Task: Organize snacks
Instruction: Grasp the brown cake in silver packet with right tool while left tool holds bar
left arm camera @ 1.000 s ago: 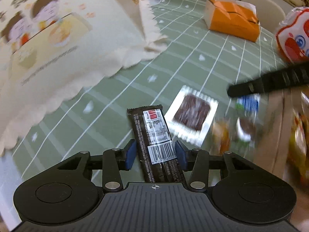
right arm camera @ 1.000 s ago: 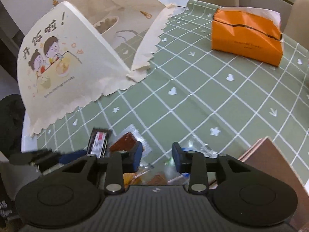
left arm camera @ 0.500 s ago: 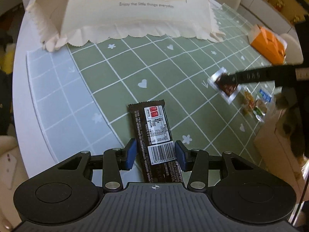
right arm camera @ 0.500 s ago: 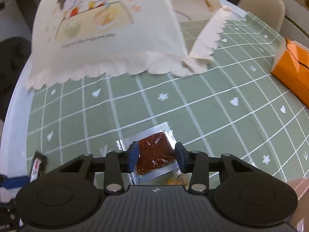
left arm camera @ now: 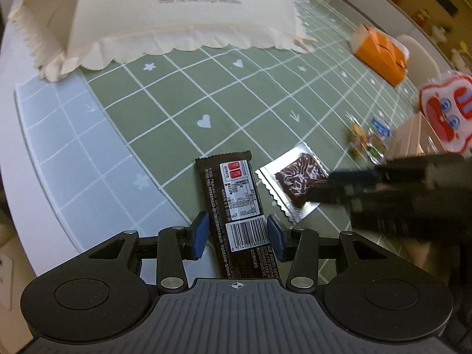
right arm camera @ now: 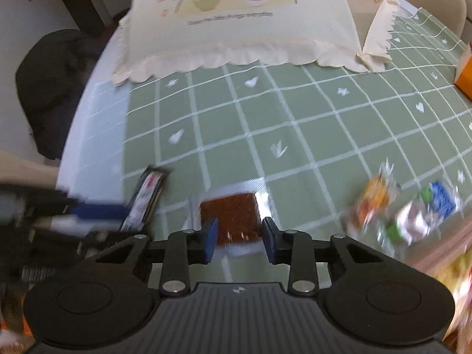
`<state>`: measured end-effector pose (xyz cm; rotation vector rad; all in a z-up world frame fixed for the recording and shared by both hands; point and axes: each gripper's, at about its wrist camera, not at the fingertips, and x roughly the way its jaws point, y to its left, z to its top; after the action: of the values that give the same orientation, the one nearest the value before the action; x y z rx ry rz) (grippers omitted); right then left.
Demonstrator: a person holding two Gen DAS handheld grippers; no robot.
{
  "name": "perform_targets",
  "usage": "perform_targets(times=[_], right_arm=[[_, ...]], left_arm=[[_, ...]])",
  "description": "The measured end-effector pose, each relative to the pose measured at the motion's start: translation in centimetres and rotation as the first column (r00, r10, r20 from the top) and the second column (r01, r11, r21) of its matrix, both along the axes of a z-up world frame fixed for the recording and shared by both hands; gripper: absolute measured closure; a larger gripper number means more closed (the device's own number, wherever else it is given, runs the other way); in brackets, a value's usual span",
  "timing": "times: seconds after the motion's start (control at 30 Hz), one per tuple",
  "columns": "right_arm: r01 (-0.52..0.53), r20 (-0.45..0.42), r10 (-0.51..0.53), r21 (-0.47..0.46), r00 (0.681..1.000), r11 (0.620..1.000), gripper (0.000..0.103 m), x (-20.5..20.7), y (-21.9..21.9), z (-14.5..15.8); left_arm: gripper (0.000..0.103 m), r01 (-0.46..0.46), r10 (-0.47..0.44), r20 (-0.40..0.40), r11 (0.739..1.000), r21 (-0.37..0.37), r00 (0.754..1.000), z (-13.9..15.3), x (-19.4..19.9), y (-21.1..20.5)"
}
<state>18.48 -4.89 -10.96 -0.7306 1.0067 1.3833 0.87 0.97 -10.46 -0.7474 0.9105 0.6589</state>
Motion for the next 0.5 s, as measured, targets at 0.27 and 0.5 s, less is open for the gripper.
perform_targets(times=[0.27,0.5], right_arm=[[0.087,0.072,-0.092,0.066,0.993,0.994,0.06,-2.3,-5.2,0.0],[0.086,0.102,-0.1,0.139,0.99,0.987,0.054,-2.0,-2.9,0.6]], left_arm=[[0.055,0.11,-0.109,-0.023,0.992,0.06,0.994,0.0,0.3,-0.8],[0.055,0.107,-0.104,-0.045,0.992,0.068,0.994,-0.1,0.6,-0.9]])
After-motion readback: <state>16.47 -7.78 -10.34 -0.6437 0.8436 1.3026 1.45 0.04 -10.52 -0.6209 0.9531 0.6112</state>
